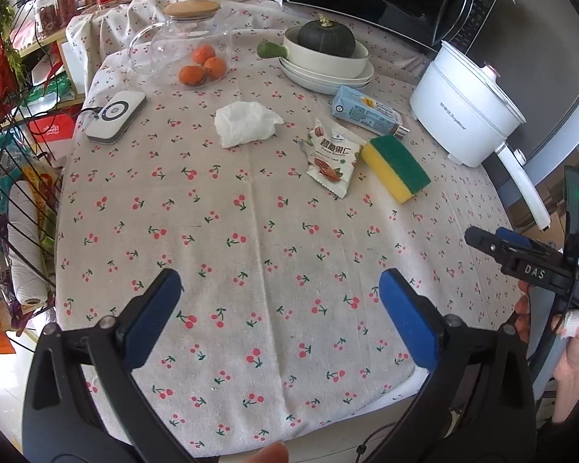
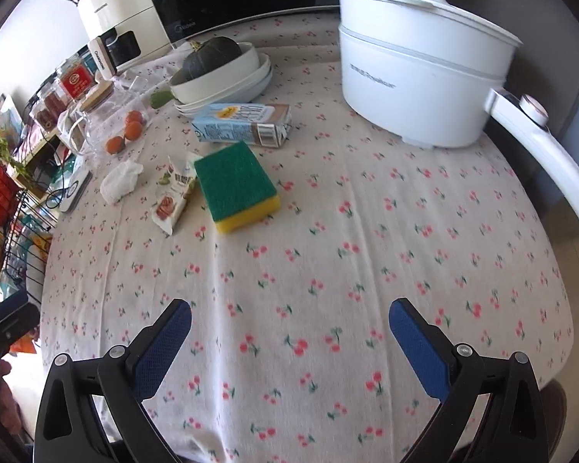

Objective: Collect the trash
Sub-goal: 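Move both tools back over the table toward the sponge, then grasp the green-and-yellow sponge with the right tool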

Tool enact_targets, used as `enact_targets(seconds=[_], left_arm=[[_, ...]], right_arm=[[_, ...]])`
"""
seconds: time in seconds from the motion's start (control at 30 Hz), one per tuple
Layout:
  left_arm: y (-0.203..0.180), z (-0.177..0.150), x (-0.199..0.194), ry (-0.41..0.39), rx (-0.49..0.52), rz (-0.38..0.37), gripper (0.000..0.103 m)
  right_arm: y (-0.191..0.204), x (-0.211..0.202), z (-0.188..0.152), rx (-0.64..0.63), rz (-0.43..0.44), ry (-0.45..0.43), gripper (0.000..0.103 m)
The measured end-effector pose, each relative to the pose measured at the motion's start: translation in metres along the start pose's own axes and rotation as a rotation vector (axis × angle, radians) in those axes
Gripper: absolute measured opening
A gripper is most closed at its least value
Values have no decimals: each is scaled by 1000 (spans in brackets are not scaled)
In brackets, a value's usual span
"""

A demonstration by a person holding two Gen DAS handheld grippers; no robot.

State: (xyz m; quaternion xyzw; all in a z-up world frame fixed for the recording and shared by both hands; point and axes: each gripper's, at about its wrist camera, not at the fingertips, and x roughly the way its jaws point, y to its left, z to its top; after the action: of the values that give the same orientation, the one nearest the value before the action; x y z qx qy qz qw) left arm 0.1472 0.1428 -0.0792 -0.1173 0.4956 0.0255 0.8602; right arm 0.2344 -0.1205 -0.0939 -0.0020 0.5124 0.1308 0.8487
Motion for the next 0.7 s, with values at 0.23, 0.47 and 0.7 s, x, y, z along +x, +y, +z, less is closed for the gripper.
enact_targets(seconds=[0.23, 0.47, 0.7], left_arm=[[11, 7, 8, 13, -22, 13, 102], [22, 11, 17, 31, -33, 37, 102], [25, 11, 21, 50, -44, 41, 102]], right_arm=[[31, 48, 44, -141, 11, 23, 103], [46, 90, 67, -209, -53, 45, 103], [51, 116, 69, -196, -23, 112, 99]])
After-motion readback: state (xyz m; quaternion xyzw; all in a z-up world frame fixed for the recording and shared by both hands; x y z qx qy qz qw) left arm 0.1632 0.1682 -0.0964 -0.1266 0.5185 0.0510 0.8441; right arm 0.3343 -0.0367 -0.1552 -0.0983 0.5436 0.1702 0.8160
